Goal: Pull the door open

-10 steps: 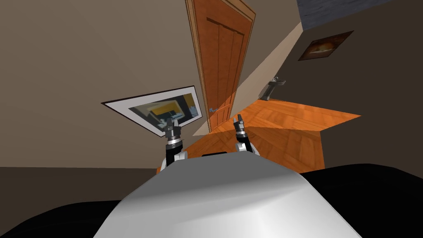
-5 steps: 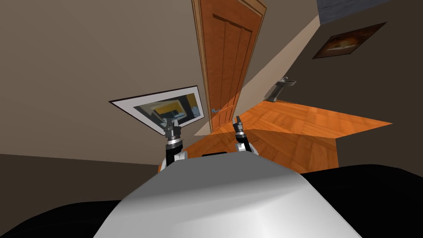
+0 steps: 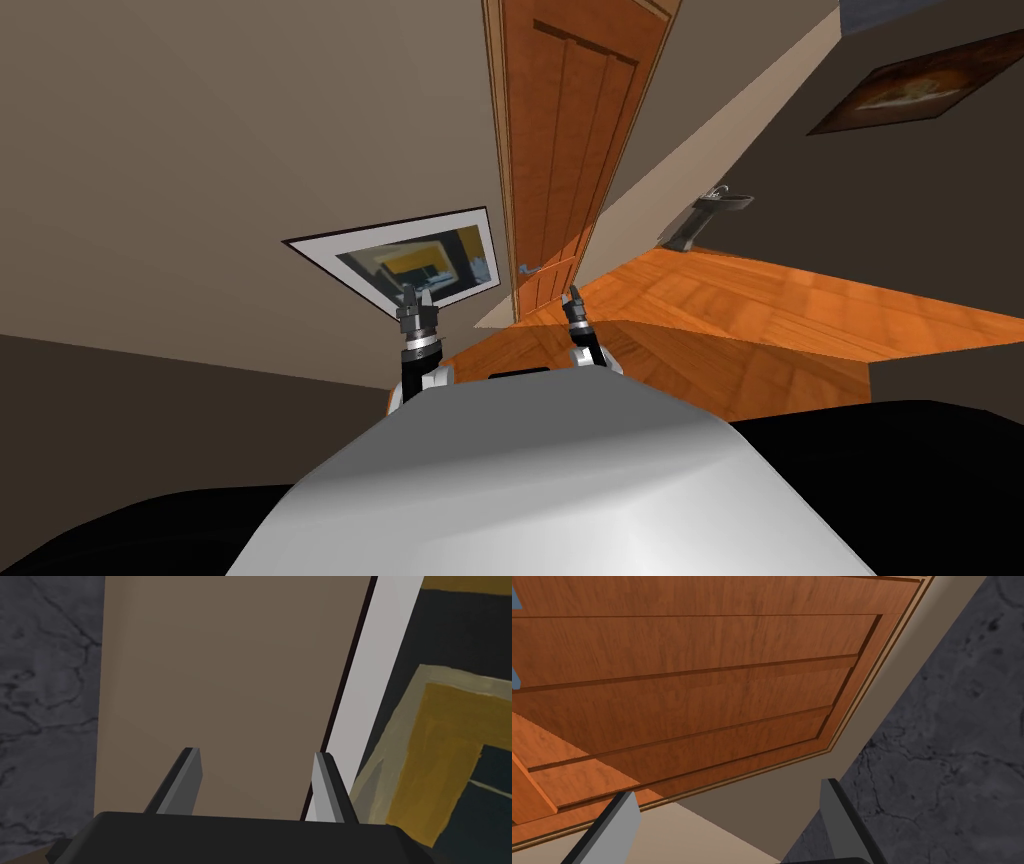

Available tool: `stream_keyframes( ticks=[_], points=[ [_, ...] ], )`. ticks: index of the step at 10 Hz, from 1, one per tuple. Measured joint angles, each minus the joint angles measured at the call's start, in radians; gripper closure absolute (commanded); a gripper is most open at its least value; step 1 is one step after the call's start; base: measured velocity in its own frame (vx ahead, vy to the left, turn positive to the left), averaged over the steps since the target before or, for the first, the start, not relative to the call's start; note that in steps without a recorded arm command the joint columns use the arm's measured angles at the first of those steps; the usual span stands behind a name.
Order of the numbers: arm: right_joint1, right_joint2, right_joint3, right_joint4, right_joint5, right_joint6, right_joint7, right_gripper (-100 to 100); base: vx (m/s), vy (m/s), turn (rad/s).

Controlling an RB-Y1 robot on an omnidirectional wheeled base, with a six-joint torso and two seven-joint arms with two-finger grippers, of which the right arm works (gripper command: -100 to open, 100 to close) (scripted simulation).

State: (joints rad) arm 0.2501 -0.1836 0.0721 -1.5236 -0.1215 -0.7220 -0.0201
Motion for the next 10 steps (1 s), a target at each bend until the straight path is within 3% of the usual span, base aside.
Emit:
stream_keyframes(
  ticks=[10],
  points=[
    [-0.104,-0.056,-0.001,0.311,-0.018,-0.063,-0.076,-100,0.063,-0.038,0.156]
  ],
)
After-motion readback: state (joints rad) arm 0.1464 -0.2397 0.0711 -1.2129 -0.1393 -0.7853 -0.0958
